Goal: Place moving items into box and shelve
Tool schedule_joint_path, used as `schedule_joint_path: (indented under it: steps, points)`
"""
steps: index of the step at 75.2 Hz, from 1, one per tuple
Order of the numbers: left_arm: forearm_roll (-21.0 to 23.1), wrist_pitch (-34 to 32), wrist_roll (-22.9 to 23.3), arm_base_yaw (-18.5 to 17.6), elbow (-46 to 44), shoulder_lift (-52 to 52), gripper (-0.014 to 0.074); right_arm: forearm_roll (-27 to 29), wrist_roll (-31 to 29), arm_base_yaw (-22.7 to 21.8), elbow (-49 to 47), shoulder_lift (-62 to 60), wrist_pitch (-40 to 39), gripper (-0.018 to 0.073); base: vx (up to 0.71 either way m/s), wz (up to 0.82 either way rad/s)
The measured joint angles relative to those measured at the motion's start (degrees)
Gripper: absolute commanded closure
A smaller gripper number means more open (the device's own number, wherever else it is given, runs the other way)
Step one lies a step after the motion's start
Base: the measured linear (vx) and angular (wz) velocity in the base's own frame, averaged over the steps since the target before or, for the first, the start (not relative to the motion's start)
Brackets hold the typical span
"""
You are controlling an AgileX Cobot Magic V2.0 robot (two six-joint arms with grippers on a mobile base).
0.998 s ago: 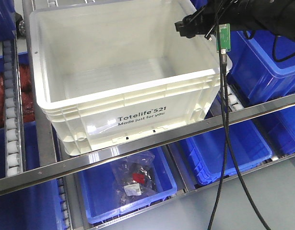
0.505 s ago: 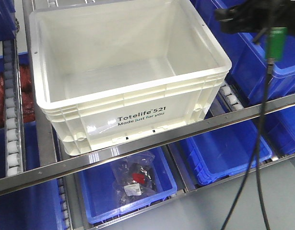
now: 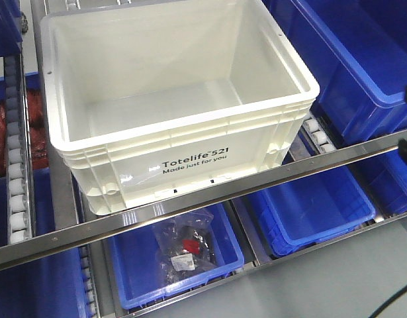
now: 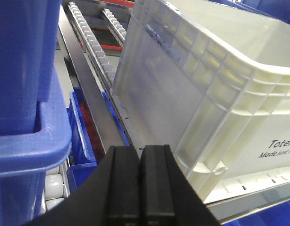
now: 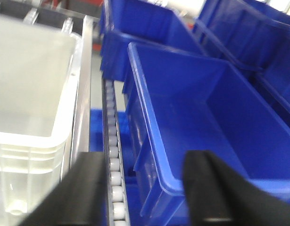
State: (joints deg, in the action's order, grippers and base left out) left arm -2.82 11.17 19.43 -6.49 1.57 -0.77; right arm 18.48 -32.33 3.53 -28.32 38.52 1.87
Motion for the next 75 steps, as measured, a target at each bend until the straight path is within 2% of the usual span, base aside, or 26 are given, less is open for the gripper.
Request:
schedule_joint_path:
  steps: [10,11,20,21,36,45,56,75]
  points:
    - [0.0,0.0,0.0,0.0,0.0,0.0,0.0604,-2.5,8.2,0.0,9.3,-8.3,-4.4,0.0569,0.00,0.00]
    - [0.0,0.0,0.0,0.0,0.0,0.0,0.0604,-3.1,9.0,0.0,10.1,-9.0,-4.6,0.0575,0.00,0.00]
    - [0.0,0.0,0.0,0.0,0.0,0.0,0.0603,-7.8,15.0,0.0,16.6,-15.8,-5.8,0.0571,0.00,0.00]
    - [0.0,0.0,0.0,0.0,0.0,0.0,0.0603,-9.5,18.4,-1.0,22.1,-21.7,-6.3,0.0568,0.00,0.00]
    - [0.0,0.0,0.0,0.0,0.0,0.0,0.0603,-10.5,21.7,-7.5,29.4,-31.6,-6.4,0.0568,0.00,0.00]
    - [0.0,0.0,0.0,0.0,0.0,0.0,0.0603,-13.8,22.3,-8.0,29.9,-36.4,-0.6,0.0567,0.00,0.00]
    - [0.0,0.0,0.0,0.0,0.0,0.0,0.0603,-17.9,27.5,-8.0,30.1,-39.1,8.0,0.0567,0.00,0.00]
    - [0.0,0.1,0.0,0.0,0.0,0.0,0.0603,-19.3,30.4,-8.0,30.1,-39.2,9.0,0.0566,0.00,0.00]
